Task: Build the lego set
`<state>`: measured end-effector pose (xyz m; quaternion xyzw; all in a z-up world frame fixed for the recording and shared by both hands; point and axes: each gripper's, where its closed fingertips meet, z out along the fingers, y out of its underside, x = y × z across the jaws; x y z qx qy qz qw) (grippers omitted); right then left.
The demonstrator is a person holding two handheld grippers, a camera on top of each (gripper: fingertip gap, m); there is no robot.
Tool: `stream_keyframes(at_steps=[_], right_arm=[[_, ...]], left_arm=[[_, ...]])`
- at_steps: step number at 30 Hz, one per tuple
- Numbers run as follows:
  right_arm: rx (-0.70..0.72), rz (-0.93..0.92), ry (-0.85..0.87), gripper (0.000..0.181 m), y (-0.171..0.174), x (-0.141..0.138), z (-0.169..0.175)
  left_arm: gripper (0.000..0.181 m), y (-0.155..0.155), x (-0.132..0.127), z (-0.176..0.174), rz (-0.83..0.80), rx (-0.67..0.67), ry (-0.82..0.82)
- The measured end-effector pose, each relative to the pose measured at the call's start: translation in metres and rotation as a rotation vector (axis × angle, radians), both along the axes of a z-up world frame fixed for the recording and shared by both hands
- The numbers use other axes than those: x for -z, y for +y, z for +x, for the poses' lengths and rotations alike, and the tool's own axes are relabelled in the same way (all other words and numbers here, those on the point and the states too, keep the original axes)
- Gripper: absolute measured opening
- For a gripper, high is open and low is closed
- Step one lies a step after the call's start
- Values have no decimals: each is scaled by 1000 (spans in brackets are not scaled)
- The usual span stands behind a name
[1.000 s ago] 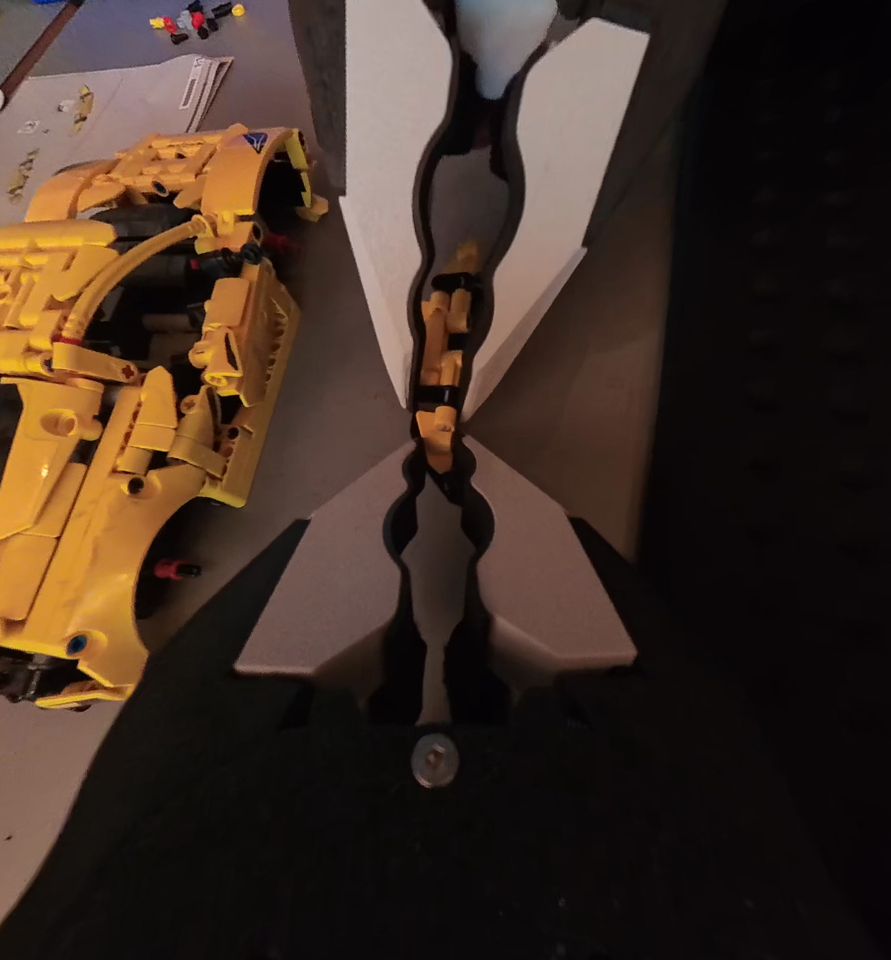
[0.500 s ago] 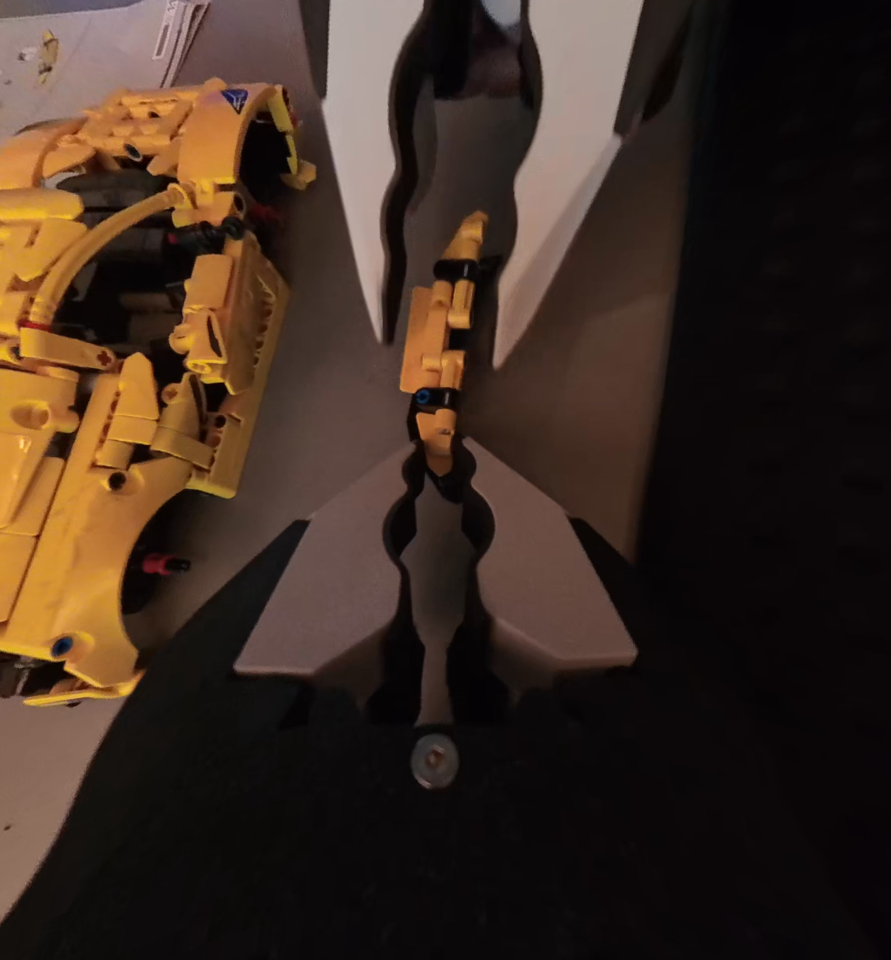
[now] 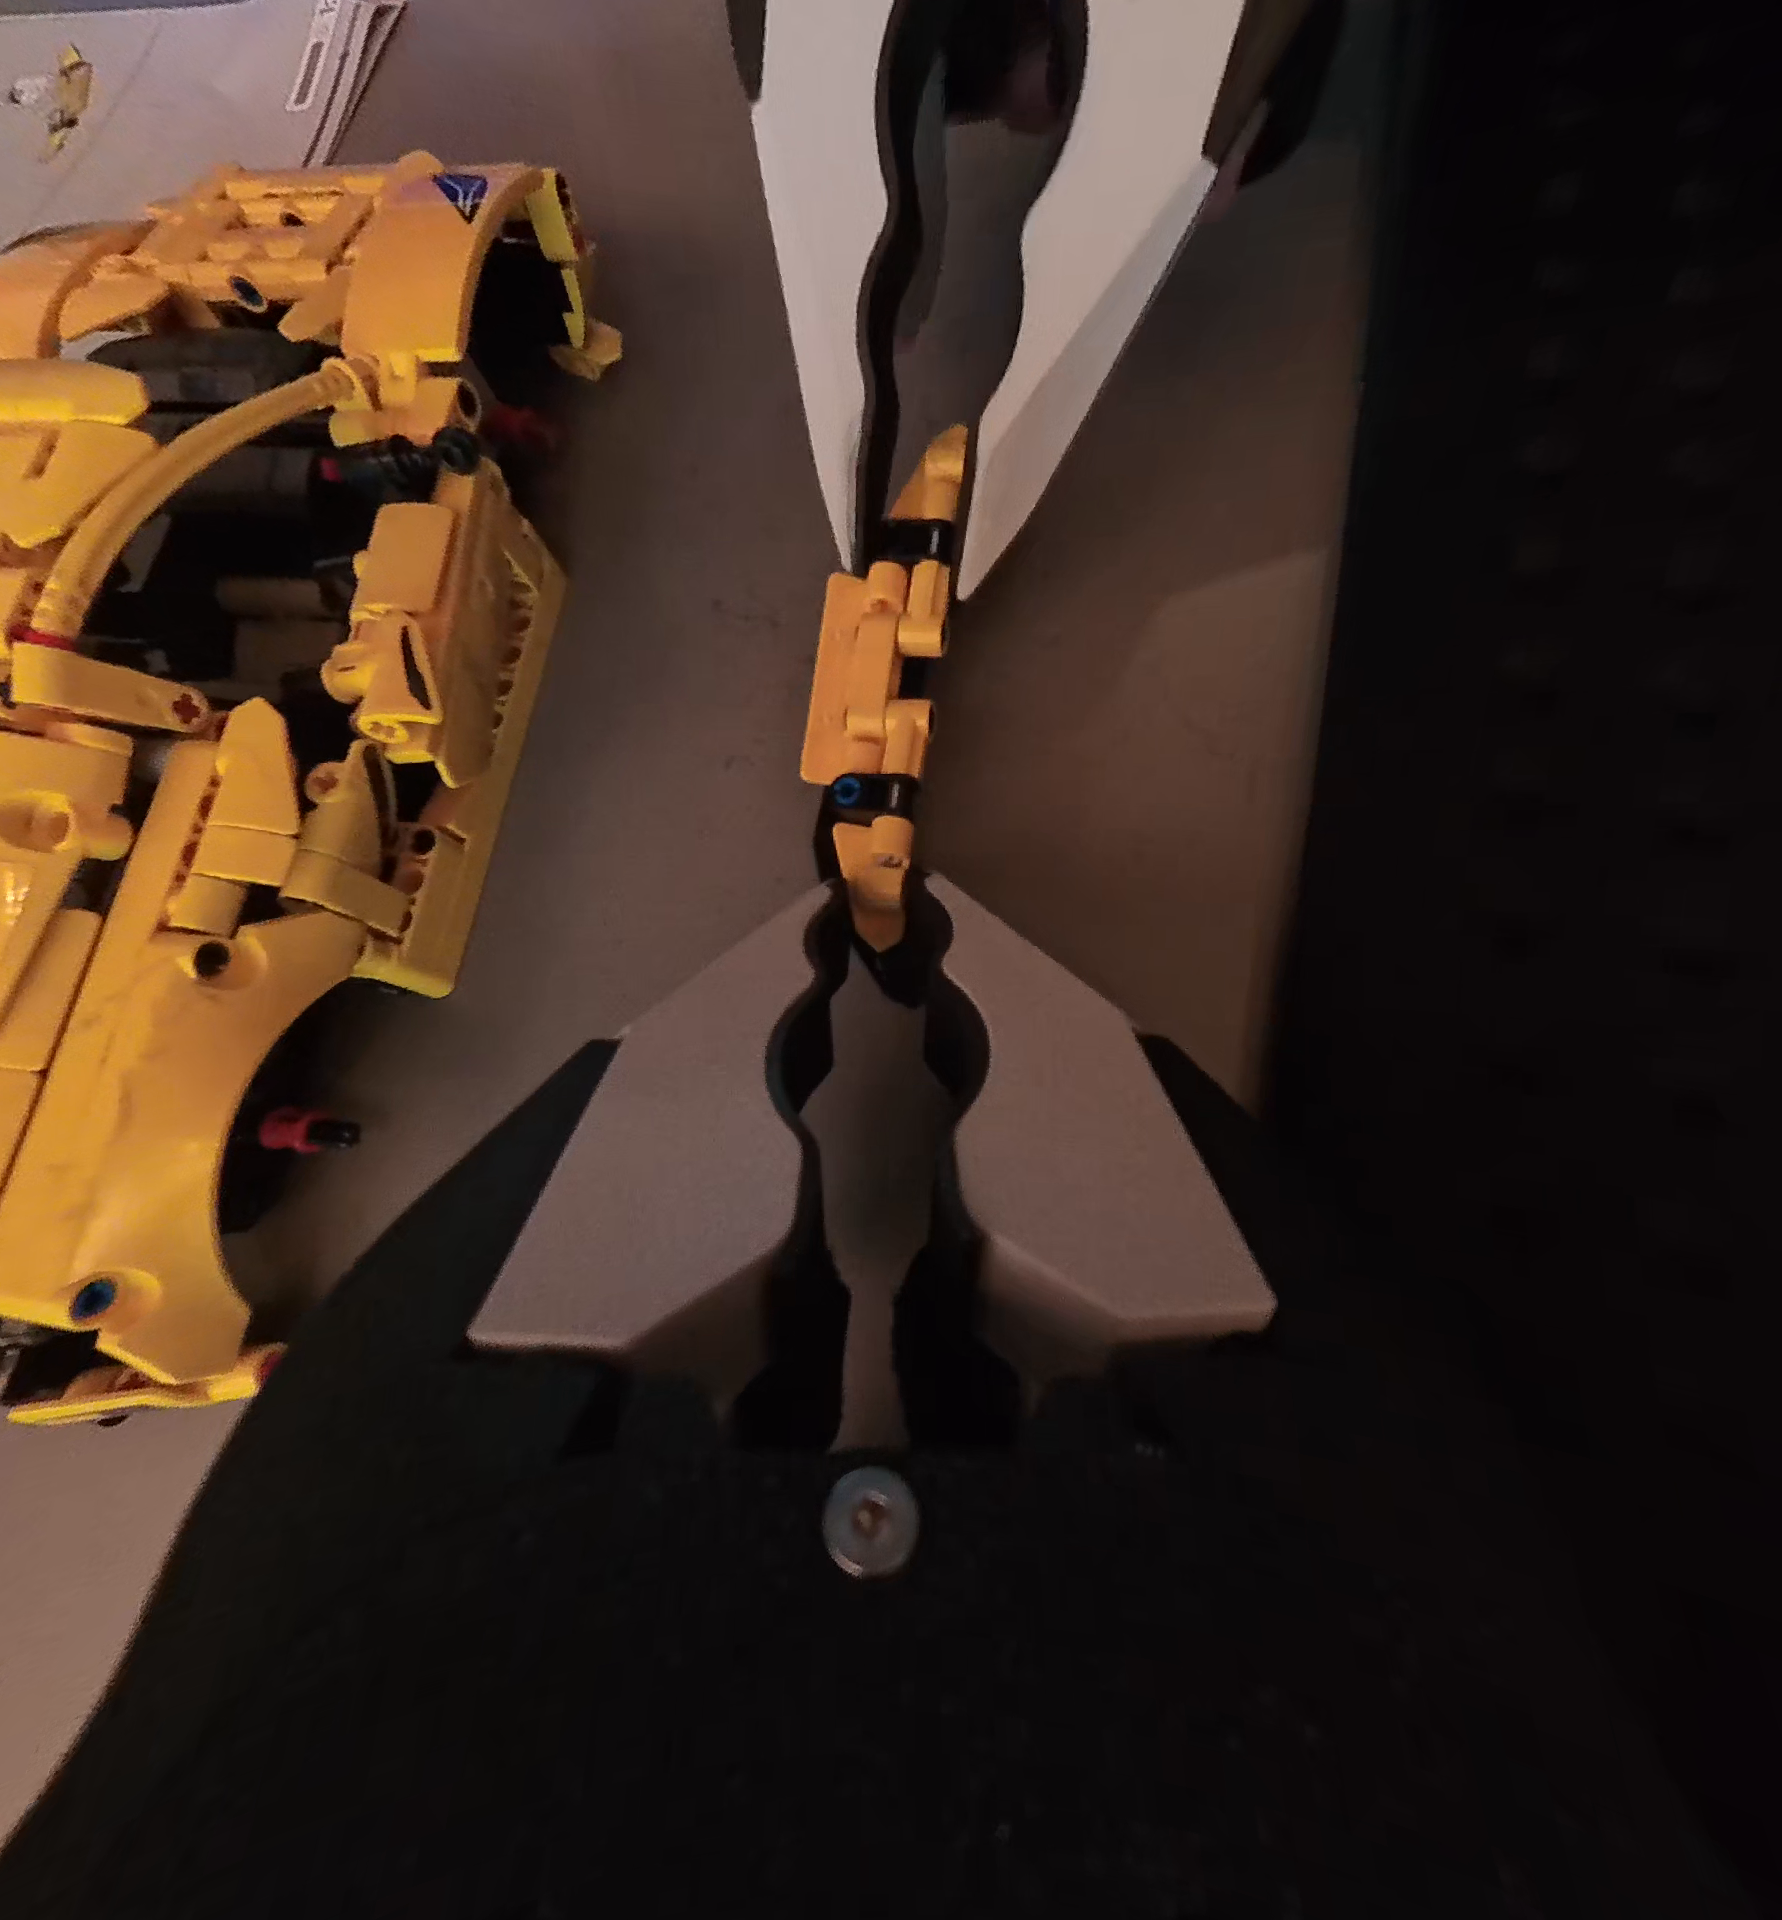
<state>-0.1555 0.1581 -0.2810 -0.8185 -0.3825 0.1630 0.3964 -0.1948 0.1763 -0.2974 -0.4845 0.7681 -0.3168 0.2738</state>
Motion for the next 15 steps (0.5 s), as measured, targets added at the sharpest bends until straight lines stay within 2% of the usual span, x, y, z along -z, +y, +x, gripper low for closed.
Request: stream_keyframes(at_steps=[6, 15], right_arm=[[3, -21, 91, 16, -3, 2, 0], [31, -4, 49, 16, 2, 5, 2]], left_arm=[[10, -2, 0, 0, -10, 6, 4], [10, 2, 0, 2, 18, -16, 1]])
